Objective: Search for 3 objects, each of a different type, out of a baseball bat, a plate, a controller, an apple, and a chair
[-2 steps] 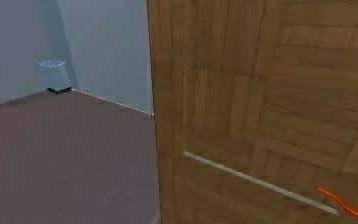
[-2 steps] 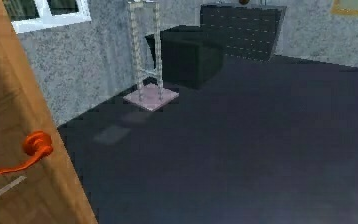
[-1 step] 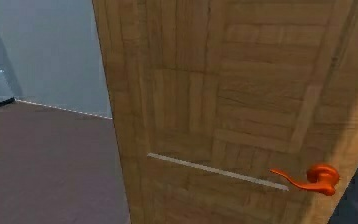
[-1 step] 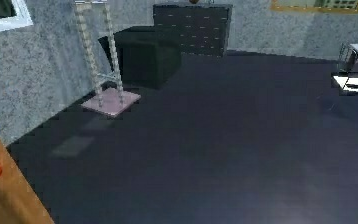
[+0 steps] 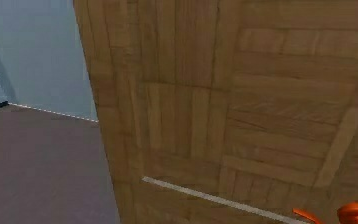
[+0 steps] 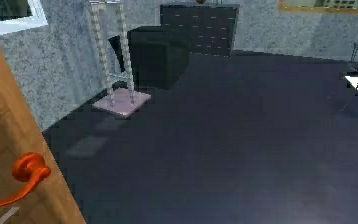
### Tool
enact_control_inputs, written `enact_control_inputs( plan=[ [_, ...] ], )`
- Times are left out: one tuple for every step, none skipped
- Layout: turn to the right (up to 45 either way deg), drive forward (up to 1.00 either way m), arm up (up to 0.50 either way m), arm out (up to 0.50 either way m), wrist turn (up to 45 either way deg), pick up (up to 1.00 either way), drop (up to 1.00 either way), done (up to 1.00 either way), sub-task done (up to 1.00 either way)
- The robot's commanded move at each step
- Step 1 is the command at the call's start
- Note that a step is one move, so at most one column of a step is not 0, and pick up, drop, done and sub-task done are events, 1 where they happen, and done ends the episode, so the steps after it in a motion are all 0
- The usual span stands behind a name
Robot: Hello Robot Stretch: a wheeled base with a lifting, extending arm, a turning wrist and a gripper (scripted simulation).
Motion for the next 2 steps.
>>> enact_control_inputs(
  plan=[
    [-45.0, 0.0, 0.0, 0.0, 0.0, 0.0, 0.0, 0.0, 0.0],
    [-21.0, 0.0, 0.0, 0.0, 0.0, 0.0, 0.0, 0.0, 0.0]
  ],
)
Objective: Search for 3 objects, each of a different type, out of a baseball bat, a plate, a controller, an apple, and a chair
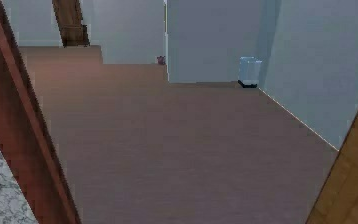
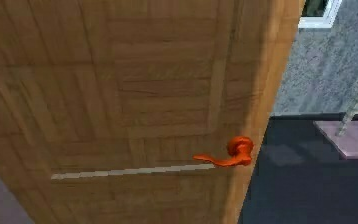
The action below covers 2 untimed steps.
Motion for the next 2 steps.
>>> enact_control_inputs(
  plan=[
    [0.0, 0.75, 0.0, 0.0, 0.0, 0.0, 0.0, 0.0, 0.0],
    [-30.0, 0.0, 0.0, 0.0, 0.0, 0.0, 0.0, 0.0, 0.0]
  ],
)
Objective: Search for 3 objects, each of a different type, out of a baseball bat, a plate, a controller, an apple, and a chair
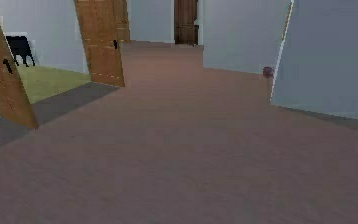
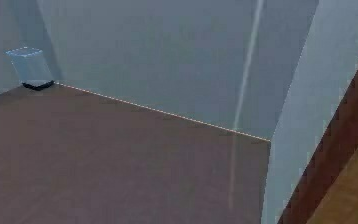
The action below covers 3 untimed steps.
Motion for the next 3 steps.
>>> enact_control_inputs(
  plan=[
    [0.0, 1.0, 0.0, 0.0, 0.0, 0.0, 0.0, 0.0, 0.0],
    [0.0, 1.0, 0.0, 0.0, 0.0, 0.0, 0.0, 0.0, 0.0],
    [0.0, 1.0, 0.0, 0.0, 0.0, 0.0, 0.0, 0.0, 0.0]
  ],
)
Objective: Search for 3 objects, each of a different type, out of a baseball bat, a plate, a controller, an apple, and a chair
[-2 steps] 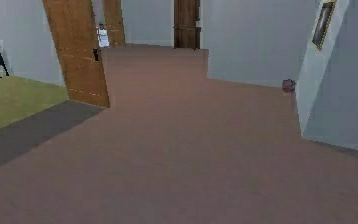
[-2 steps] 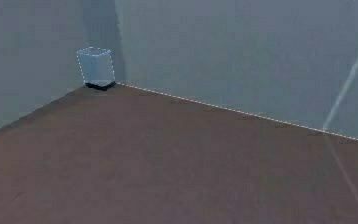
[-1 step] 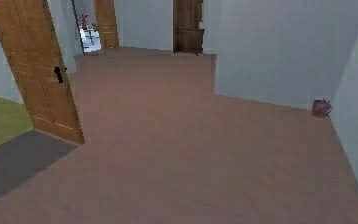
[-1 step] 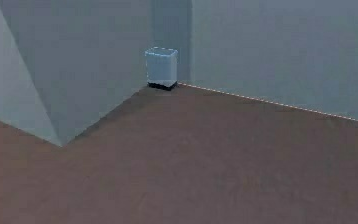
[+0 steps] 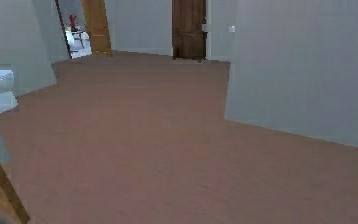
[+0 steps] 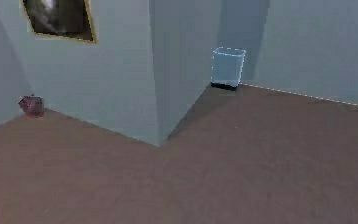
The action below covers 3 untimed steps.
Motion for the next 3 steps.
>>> enact_control_inputs(
  plan=[
    [0.0, 1.0, 0.0, 0.0, 0.0, 0.0, 0.0, 0.0, 0.0],
    [0.0, 1.0, 0.0, 0.0, 0.0, 0.0, 0.0, 0.0, 0.0],
    [0.0, 0.55, 0.0, 0.0, 0.0, 0.0, 0.0, 0.0, 0.0]
  ],
)
